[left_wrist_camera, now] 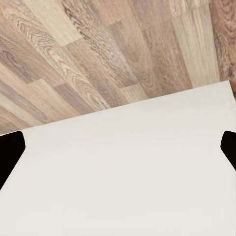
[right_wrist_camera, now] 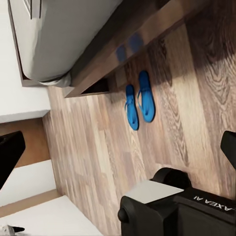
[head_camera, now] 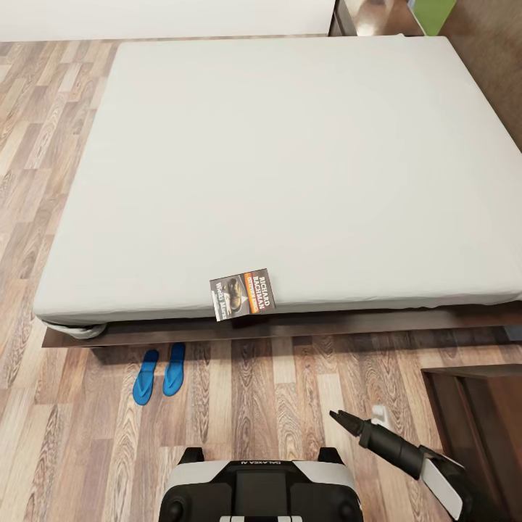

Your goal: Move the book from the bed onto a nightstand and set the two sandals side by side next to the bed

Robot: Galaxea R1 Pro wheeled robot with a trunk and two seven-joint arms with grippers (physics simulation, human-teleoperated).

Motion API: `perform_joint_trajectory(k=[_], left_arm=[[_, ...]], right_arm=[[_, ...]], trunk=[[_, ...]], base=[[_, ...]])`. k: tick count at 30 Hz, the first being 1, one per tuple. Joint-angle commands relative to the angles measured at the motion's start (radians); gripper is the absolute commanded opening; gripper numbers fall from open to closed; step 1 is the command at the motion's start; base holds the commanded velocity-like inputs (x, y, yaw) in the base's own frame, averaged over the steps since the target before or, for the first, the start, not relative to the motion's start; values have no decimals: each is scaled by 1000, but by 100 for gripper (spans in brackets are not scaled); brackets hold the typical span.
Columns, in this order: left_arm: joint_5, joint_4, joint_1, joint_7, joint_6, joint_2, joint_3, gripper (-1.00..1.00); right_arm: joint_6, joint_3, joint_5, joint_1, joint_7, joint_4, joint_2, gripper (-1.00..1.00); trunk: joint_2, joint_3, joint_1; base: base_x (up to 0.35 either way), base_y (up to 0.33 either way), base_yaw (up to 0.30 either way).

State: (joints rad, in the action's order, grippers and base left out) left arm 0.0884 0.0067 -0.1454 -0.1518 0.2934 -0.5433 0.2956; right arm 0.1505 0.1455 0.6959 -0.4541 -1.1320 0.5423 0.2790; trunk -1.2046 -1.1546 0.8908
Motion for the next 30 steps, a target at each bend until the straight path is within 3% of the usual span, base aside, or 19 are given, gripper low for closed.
perform_joint_trajectory(k=[1,9,14,18,22,26,30], left_arm=[[10,1,0,-5,2,1,5,100],[10,1,-1,-3,-2,24,0,100],[11,1,0,-3,-3,32,-2,100],[13,1,0,-3,-1,47,-2,100],[14,1,0,-2,0,54,-3,100],[15,1,-1,1,-1,56,-4,100],[15,1,-1,3,-1,57,-4,100]], right_arm=[[11,5,5,-3,3,7,0,100],[10,7,-5,-17,9,42,-16,100],[10,0,-1,-33,16,49,-66,100],[13,0,-3,-81,29,50,-119,100],[57,2,-4,-121,95,48,-168,100],[95,3,-3,-142,125,50,-193,100],[116,2,-2,-170,126,50,-202,100]], trunk=[[0,0,0],[0,0,0],[0,0,0],[0,0,0],[0,0,0],[0,0,0],[0,0,0]], base=[[0,0,0],[0,0,0],[0,0,0],[0,0,0],[0,0,0],[0,0,0],[0,0,0]])
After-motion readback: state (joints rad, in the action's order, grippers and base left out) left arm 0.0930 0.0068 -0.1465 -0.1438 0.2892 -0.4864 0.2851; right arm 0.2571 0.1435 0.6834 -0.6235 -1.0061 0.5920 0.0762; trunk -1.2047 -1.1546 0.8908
